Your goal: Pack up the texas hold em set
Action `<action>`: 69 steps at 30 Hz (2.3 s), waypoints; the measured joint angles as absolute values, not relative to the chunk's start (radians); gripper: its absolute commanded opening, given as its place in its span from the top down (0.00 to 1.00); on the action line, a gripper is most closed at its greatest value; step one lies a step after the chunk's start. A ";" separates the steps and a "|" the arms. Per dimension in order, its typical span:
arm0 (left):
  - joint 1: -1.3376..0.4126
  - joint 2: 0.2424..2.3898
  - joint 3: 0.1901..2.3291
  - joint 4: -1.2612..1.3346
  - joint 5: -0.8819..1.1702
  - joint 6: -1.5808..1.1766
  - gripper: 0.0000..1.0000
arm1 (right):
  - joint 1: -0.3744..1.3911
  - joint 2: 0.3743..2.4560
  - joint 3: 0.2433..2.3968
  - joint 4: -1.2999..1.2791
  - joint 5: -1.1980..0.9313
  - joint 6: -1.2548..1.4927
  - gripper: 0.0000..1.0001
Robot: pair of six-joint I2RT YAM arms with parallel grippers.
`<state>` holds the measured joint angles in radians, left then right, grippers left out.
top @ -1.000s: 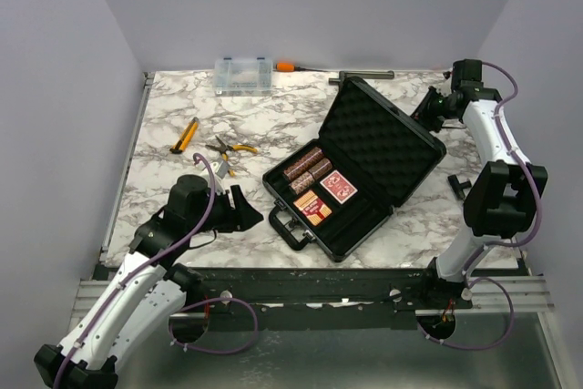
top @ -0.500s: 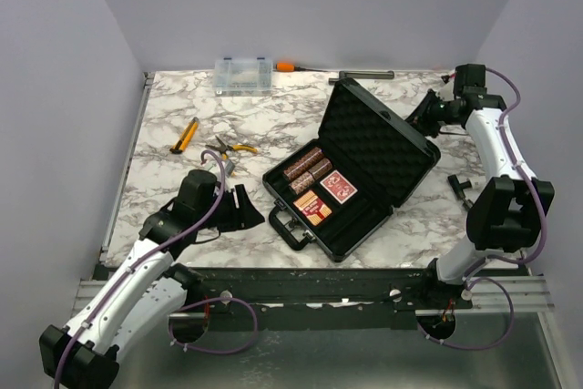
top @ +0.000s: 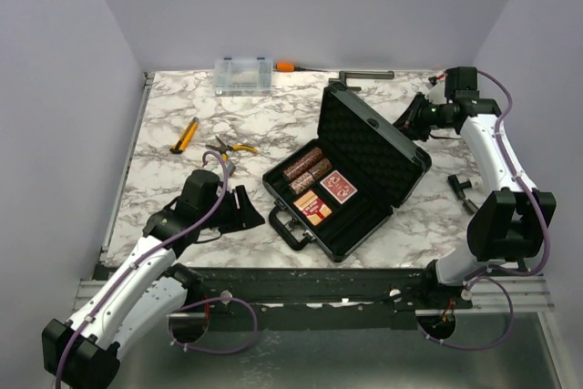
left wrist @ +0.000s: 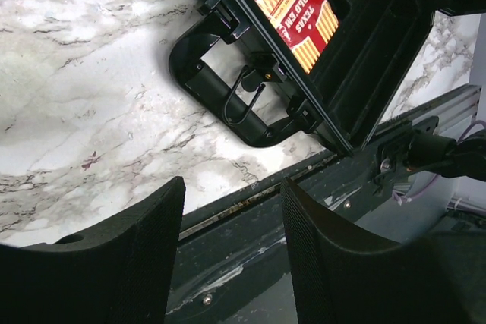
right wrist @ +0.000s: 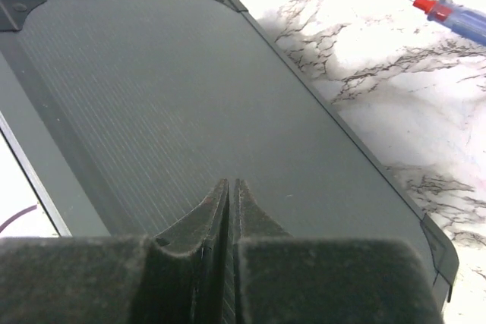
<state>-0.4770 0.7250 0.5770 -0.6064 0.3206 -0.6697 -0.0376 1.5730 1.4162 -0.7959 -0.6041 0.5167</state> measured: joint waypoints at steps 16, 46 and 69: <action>-0.477 0.714 0.536 -0.600 0.321 -0.736 0.50 | 0.086 1.454 1.310 -0.796 -0.619 0.567 0.94; -0.477 0.688 0.429 -0.639 0.272 -0.937 0.65 | 0.396 1.458 1.213 -0.676 -0.645 0.591 0.55; -0.500 0.901 0.369 -0.406 0.334 -0.962 0.70 | 0.594 1.551 1.063 -0.464 -0.639 0.651 0.65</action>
